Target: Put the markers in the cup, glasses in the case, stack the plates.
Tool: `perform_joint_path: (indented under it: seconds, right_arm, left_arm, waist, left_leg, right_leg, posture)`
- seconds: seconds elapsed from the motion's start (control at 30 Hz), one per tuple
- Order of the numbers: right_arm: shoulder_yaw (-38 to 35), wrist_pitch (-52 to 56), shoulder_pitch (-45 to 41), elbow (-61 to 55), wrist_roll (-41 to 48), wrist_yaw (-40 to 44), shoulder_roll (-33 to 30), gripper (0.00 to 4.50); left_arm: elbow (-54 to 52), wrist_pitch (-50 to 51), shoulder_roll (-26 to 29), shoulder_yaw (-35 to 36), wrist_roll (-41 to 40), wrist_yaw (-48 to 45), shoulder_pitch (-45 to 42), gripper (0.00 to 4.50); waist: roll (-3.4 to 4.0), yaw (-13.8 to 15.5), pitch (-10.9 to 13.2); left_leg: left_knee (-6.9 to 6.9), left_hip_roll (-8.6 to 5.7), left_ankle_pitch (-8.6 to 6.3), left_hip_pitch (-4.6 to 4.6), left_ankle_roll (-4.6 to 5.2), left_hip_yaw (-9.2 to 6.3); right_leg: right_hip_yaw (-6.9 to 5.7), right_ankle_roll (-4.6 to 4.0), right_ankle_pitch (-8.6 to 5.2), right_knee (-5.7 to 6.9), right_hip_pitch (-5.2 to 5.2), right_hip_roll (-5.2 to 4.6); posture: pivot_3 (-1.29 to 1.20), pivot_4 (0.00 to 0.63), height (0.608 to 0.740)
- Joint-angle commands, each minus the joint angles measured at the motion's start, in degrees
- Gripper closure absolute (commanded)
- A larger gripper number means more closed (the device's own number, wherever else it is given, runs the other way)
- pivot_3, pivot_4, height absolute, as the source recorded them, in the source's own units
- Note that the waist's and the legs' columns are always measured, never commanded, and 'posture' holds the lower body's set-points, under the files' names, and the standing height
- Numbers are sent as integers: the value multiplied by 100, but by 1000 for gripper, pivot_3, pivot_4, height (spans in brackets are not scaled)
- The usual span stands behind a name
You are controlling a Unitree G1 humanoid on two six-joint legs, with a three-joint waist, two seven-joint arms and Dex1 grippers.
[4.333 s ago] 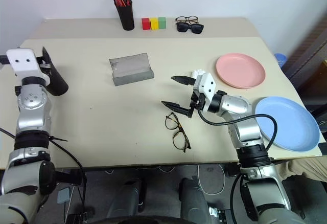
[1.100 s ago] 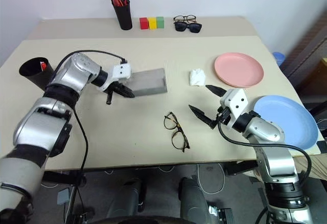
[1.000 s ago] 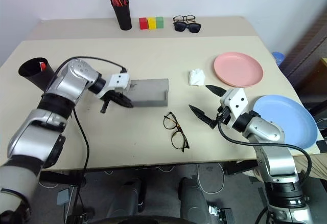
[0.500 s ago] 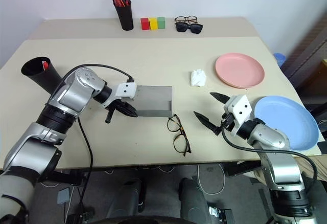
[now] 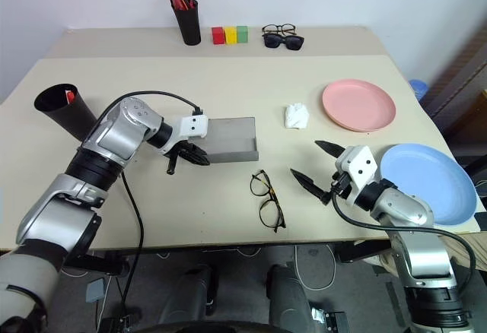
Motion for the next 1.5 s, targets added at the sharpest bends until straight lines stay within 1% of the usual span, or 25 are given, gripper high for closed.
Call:
perform_joint_path:
  seconds: [0.03,0.1,0.17,0.27,0.33,0.5,0.63,0.8,1.07,1.3,1.5]
  right_arm:
    - [-199,71,96,-334,119,6,-110,0]
    - [-196,215,177,-457,169,27,-156,0]
    - [-164,458,252,-613,250,39,-204,0]
    - [-89,918,294,-837,469,45,-260,0]
    - [-29,1410,304,-1021,680,19,-307,0]
    - [217,2325,363,-1465,1216,172,-413,0]
    - [493,2931,319,-1644,1531,171,-423,0]
    - [740,3312,212,-1698,1679,199,-429,0]
    - [1205,3396,-167,-1312,1583,204,-198,0]
    - [1417,3331,-437,-940,1427,212,-47,0]
    - [1441,3254,-577,-731,1267,159,13,0]
  left_arm:
    - [-62,-132,-57,-64,-18,-54,-190,2131]
    - [-56,-129,-83,-64,-14,-36,-200,1023]
    - [-39,-138,-114,-50,-32,-13,-220,53]
    - [-78,-114,-133,-31,-88,-42,-260,53]
    - [-127,-49,-67,57,-160,-85,-323,53]
    - [-201,-350,296,376,-387,-166,-387,53]
    - [-539,-647,578,828,-831,-186,-138,53]
    - [-1206,-448,917,1064,-1035,-51,290,53]
    - [-2507,582,1348,1487,-1443,373,991,53]
    - [-3698,1740,1773,2064,-2024,818,1481,53]
    - [-4237,2414,2198,2639,-2513,1185,1730,53]
  waist:
    - [0,0,0]
    - [0,0,0]
    - [0,-1,0]
    - [0,-9,0]
    - [0,-9,0]
    - [0,-15,0]
    - [0,-5,0]
    - [0,0,0]
    - [0,-13,-1]
    - [0,-14,-1]
    - [-2,-24,-1]
  left_leg:
    - [0,0,0,0,0,0]
    - [-1,0,0,1,0,0]
    - [-1,0,0,1,0,0]
    - [0,0,0,1,0,-1]
    - [-1,0,0,1,0,-1]
    - [-1,0,0,1,0,-1]
    - [-2,2,0,0,1,-2]
    - [-1,2,0,-1,1,-2]
    - [-1,2,-1,-1,1,-2]
    - [-2,2,-1,0,0,-2]
    - [-3,3,-1,3,0,-2]
  right_leg:
    - [0,0,0,0,0,0]
    - [0,0,0,0,0,0]
    - [0,0,0,0,0,0]
    - [0,-1,0,1,0,0]
    - [0,-1,0,1,0,0]
    - [0,-1,0,0,-1,0]
    - [0,-2,0,0,-3,0]
    - [0,-2,-1,-1,-2,-3]
    - [0,-2,-1,-1,-2,-1]
    - [-1,-1,-1,-1,-2,0]
    - [-1,-1,-1,0,-2,0]
  posture:
    - [0,150,740]
    - [0,150,740]
    - [0,150,740]
    - [0,150,740]
    - [0,150,740]
    - [0,150,740]
    - [0,150,740]
    - [0,150,740]
    - [0,150,740]
    - [0,150,740]
    - [0,150,740]
